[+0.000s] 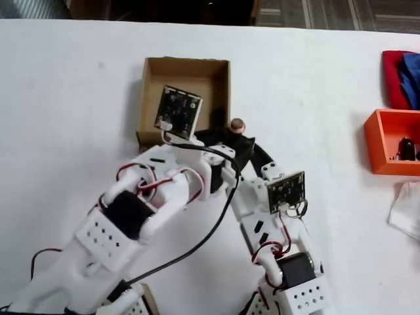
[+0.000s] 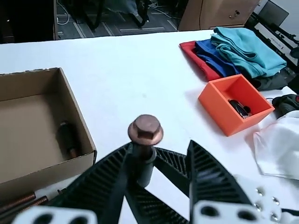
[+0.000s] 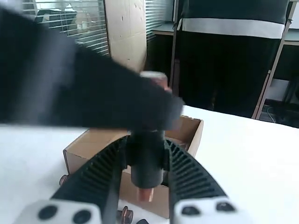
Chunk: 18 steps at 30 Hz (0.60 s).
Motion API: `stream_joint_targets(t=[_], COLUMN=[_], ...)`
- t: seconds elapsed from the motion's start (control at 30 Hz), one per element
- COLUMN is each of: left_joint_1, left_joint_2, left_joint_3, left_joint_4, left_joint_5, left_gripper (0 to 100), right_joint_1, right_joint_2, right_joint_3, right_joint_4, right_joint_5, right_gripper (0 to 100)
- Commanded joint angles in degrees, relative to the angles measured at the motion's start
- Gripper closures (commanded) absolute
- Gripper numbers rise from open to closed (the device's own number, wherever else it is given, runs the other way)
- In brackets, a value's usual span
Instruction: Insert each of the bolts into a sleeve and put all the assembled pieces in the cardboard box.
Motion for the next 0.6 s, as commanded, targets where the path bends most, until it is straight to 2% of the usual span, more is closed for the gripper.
stream_joint_targets(t=[0.0,0.13,0.4,0.5,0.57], left_joint_1=[-2.99,-5.45,-6.33,-10.55,-14.51], left_joint_2=[-2.81,-2.81,-2.90,-4.40,-6.07], left_joint_3=[-5.14,-5.49,-7.16,-9.98,-10.68], left_joint_4=[3.69,6.86,5.80,5.80,6.07], left_joint_5=[0.00,0.00,0.09,-0.18,-0.35], left_gripper=[82,82,82,82,87], right_joint_1=[0.31,0.31,0.48,2.42,4.53], right_joint_2=[0.04,0.04,0.13,0.13,0.22], right_joint_3=[-0.44,-0.44,-0.44,-0.79,-2.29], right_joint_4=[-1.54,-1.54,-1.01,3.12,4.70], right_joint_5=[-0.18,-0.18,-0.18,-0.44,-0.35], right_gripper=[97.8,97.8,97.8,97.8,97.8])
